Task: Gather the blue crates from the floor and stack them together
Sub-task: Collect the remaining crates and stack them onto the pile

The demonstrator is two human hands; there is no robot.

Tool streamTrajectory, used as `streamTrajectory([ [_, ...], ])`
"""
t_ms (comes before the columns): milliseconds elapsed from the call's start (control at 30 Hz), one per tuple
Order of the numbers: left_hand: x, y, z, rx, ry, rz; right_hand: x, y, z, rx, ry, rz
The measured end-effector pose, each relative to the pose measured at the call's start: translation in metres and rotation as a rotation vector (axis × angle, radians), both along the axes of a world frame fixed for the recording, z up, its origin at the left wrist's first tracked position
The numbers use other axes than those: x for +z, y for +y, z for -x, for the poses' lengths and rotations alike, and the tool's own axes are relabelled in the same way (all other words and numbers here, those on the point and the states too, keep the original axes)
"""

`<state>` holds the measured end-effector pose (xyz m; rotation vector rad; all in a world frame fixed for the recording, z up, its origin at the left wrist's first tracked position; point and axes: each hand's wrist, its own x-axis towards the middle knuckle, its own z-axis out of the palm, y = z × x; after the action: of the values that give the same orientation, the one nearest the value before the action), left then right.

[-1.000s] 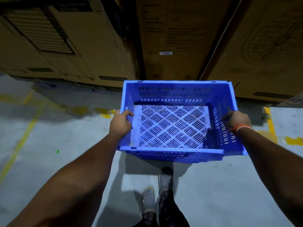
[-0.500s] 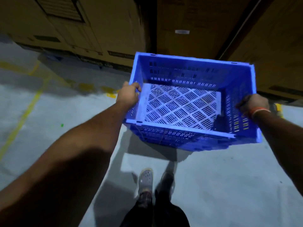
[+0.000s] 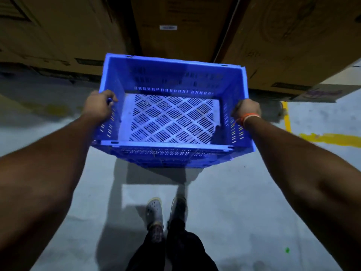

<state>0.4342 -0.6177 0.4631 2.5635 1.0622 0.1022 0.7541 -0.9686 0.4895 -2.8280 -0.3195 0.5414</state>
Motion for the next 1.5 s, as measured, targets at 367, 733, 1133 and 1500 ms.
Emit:
streamTrajectory([
  [367,-0.006,-0.003,0.031,0.086,0.031,-0.002,-0.012,0.014,0.012,0.052,-0.056,-0.062],
  [733,0.013,-0.017,0.010,0.068,-0.051,0.063,-0.010,0.002,-0.004,0.175,-0.061,-0.006],
  [1133,0.002,-0.014,-0.006,0.074,-0.052,0.027,0.010,0.003,-0.003,0.195,-0.085,0.072],
  [1500,0.011,-0.021,-0.001,0.082,-0.008,0.074,0.021,-0.003,0.020,0.123,-0.048,0.033],
])
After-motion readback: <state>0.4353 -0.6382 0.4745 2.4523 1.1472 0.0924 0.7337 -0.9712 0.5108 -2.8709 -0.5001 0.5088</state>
